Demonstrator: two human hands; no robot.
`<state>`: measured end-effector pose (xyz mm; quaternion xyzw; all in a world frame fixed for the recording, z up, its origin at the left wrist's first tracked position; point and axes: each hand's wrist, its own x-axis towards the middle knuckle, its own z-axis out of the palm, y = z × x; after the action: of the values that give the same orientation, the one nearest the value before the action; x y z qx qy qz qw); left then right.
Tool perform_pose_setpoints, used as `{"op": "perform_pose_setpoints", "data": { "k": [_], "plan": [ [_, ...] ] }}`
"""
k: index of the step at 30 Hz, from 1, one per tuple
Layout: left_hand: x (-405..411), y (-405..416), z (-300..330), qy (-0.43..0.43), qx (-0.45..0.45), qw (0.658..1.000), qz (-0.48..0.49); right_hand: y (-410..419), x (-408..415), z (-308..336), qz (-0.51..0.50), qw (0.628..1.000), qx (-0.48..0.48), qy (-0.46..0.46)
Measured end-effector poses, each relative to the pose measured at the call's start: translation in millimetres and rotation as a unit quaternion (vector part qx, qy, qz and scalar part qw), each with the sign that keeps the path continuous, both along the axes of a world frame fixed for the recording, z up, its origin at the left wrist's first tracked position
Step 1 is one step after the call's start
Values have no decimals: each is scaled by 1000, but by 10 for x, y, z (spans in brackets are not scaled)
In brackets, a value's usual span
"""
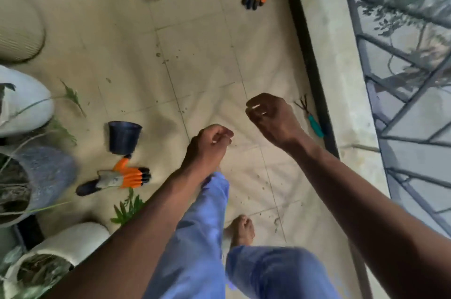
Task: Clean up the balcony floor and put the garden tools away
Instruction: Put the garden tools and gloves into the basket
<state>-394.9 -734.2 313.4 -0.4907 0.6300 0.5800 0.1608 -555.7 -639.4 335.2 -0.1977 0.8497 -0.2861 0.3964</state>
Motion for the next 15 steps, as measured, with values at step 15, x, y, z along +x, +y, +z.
{"op": "perform_pose_setpoints", "data": {
  "k": [15],
  "plan": [
    [-1787,-1638,-478,4,-3,996,86,-1843,-1977,-722,161,986,32,13]
  ]
}}
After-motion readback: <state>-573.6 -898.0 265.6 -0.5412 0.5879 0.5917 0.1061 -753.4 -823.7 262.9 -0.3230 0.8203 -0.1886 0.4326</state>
